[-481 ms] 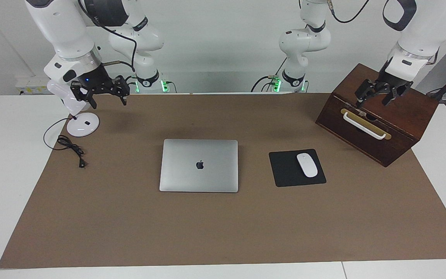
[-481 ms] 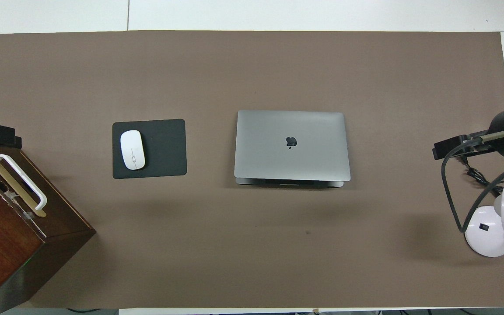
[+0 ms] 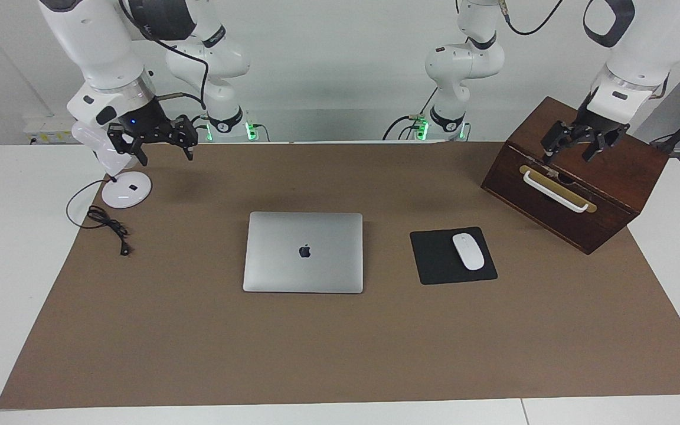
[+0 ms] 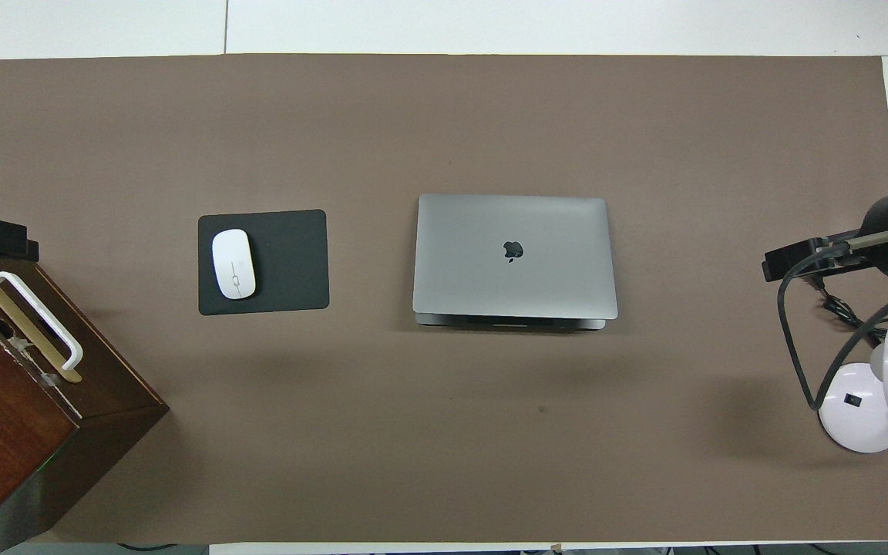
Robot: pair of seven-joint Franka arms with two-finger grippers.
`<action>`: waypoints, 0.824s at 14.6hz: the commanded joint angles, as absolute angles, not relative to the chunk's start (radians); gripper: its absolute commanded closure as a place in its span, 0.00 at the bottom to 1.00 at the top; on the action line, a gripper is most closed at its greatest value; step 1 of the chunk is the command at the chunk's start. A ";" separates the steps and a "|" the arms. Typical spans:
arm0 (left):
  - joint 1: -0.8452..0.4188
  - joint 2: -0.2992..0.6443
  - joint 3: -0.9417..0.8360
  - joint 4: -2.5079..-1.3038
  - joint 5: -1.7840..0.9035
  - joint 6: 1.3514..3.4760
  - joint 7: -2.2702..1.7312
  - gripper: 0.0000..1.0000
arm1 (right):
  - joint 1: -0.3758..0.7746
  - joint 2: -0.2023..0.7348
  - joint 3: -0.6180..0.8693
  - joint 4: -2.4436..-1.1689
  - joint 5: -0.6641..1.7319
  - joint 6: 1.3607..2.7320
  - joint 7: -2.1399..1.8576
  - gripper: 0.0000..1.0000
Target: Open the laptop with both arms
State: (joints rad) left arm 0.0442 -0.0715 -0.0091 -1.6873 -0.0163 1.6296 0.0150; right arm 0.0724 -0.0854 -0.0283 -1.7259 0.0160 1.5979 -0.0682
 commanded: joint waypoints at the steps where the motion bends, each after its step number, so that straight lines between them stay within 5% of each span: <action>1: 0.038 -0.083 -0.006 -1.697 -0.008 1.626 0.018 0.00 | 0.066 -0.114 -0.023 -1.761 -0.002 1.628 -0.091 0.00; 7: 0.037 -0.086 -0.009 -1.695 -0.008 1.640 0.015 0.00 | 0.069 -0.114 -0.023 -1.761 -0.003 1.629 -0.094 0.01; 12: 0.034 -0.086 -0.017 -1.697 -0.006 1.657 0.018 0.00 | 0.069 -0.115 -0.023 -1.764 0.000 1.626 -0.089 0.16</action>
State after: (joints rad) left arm 0.0433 -0.0735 -0.0181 -1.6874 -0.0163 1.6358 0.0154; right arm 0.0727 -0.0859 -0.0269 -1.7263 0.0160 1.5981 -0.0685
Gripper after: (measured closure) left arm 0.000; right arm 0.088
